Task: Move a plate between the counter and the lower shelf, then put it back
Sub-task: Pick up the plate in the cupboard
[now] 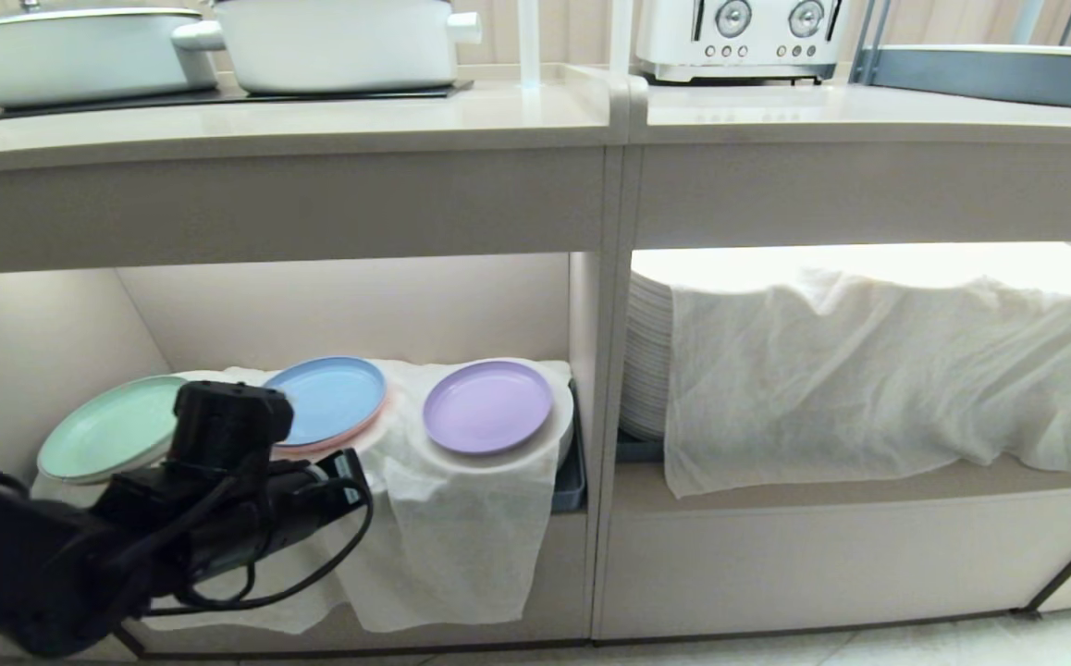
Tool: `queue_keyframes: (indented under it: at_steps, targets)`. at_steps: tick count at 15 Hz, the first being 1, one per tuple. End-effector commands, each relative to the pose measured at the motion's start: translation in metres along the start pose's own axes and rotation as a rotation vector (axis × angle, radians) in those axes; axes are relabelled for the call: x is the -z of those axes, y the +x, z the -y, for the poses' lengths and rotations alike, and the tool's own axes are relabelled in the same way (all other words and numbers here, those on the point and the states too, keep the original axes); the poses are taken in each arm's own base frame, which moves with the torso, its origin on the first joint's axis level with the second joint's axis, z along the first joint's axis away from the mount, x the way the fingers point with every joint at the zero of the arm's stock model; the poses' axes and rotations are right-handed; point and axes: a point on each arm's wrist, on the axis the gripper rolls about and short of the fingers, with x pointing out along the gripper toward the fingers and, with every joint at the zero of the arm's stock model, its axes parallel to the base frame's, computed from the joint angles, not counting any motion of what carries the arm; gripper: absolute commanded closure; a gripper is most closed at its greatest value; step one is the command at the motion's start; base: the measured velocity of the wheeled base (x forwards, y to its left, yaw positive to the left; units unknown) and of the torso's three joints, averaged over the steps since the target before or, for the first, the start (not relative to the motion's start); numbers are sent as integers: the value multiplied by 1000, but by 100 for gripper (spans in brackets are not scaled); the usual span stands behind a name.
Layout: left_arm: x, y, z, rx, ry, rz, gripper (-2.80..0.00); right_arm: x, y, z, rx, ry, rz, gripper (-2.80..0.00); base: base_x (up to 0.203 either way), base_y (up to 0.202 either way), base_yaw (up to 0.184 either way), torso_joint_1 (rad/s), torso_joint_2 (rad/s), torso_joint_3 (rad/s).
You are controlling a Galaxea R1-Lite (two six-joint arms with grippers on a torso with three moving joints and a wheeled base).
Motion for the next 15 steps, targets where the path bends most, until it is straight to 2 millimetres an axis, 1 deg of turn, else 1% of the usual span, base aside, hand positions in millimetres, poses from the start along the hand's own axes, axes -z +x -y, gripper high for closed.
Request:
queue_keyframes:
  at_steps: [1,4,6,8,10,12,15]
  targets:
    - [7,34,1,-45,-21,-53,0,0,0,0,0,1,0,0,0,0,0,0,0,0]
    - [-6,47,13,-80,-36,-88,0,0,0,0,0,1,0,0,0,0,0,0,0,0]
    - [-19,53,25,-85,-68,-90,0,0,0,0,0,-1,0,0,0,0,0,0,0,0]
    - [-24,62,30,-101,-88,-105,0,0,0,0,0,0,0,0,0,0,0,0,0,0]
    - [-24,69,30,-110,-91,-115,0,0,0,0,0,0,0,0,0,0,0,0,0,0]
    - [-19,76,29,-118,-90,-132,0,0,0,0,0,1,0,0,0,0,0,0,0,0]
    - [-22,84,38,-99,-121,-118,0,0,0,0,0,-1,0,0,0,0,0,0,0,0]
